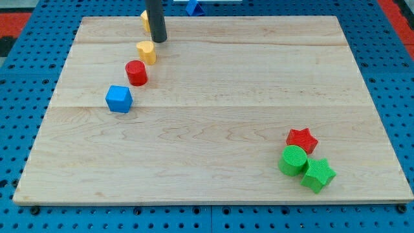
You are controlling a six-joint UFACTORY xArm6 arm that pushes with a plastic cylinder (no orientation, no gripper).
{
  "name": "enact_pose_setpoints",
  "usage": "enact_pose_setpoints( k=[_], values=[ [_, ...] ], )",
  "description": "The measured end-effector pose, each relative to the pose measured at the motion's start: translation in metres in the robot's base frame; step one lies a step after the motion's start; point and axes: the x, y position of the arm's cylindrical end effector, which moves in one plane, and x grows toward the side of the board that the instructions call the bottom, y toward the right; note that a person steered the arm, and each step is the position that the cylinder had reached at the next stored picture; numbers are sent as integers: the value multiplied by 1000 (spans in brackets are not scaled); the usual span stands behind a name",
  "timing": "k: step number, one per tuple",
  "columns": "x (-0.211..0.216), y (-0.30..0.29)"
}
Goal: Push the yellow hexagon towards top left
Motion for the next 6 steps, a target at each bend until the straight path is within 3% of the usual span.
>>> enact_pose_setpoints(
  k=[2, 3, 4, 6],
  values=[
    [27, 9],
    [-17, 81],
    [-85, 90],
    [-85, 55]
  ],
)
